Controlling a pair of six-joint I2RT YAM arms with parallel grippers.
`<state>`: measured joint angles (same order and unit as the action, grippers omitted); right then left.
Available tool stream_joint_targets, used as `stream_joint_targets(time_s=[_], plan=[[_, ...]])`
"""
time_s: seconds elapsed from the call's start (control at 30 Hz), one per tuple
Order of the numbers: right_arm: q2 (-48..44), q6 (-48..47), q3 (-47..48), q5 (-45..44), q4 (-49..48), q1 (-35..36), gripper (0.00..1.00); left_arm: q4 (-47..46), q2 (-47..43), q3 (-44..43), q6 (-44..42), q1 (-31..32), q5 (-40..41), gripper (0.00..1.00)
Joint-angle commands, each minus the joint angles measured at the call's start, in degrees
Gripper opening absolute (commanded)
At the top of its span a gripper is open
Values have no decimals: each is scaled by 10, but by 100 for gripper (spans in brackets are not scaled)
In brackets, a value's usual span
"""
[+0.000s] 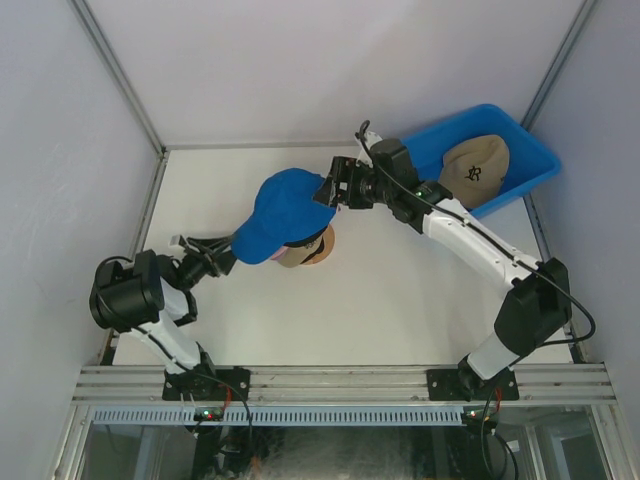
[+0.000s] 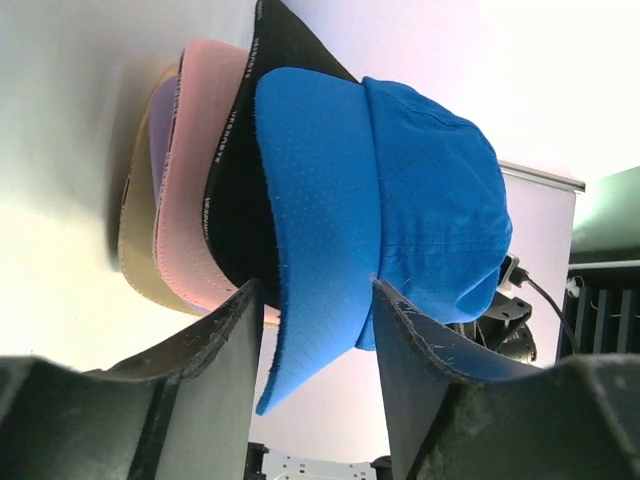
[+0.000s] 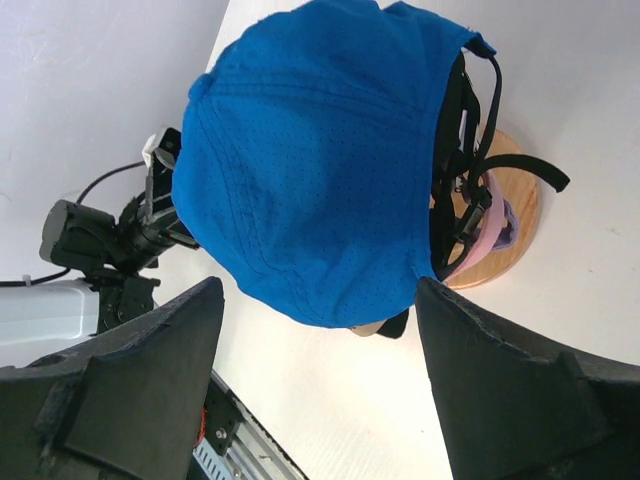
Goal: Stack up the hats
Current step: Stack the hat on the hat.
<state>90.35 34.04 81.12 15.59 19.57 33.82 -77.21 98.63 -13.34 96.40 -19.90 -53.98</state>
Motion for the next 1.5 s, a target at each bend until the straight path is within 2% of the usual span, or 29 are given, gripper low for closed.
stream_joint_targets(time_s=[0.0, 0.07, 0.27, 0.37, 0.6, 0.8, 1.03, 1.47], plan=[[7, -11, 38, 3, -5, -2, 77, -21, 8, 13, -11, -6, 16, 49], [11, -11, 44, 4, -4, -2, 77, -22, 9, 12, -12, -5, 17, 44], [31, -38, 92, -14, 30, 0, 76, -23, 10, 0, -10, -5, 17, 8], [53, -67, 146, -33, 63, 3, 76, -23, 13, -5, -9, -5, 16, 0], [149, -147, 338, -70, 171, 33, 74, -23, 17, -16, -15, -5, 15, 0], [223, -194, 449, -73, 221, 62, 73, -24, 7, -36, -21, -4, 15, 0], [283, -227, 520, -67, 237, 80, 72, -24, 3, -54, -26, -5, 18, 0], [314, -278, 533, -100, 218, 93, 66, -24, 1, -52, -39, -4, 12, 0]])
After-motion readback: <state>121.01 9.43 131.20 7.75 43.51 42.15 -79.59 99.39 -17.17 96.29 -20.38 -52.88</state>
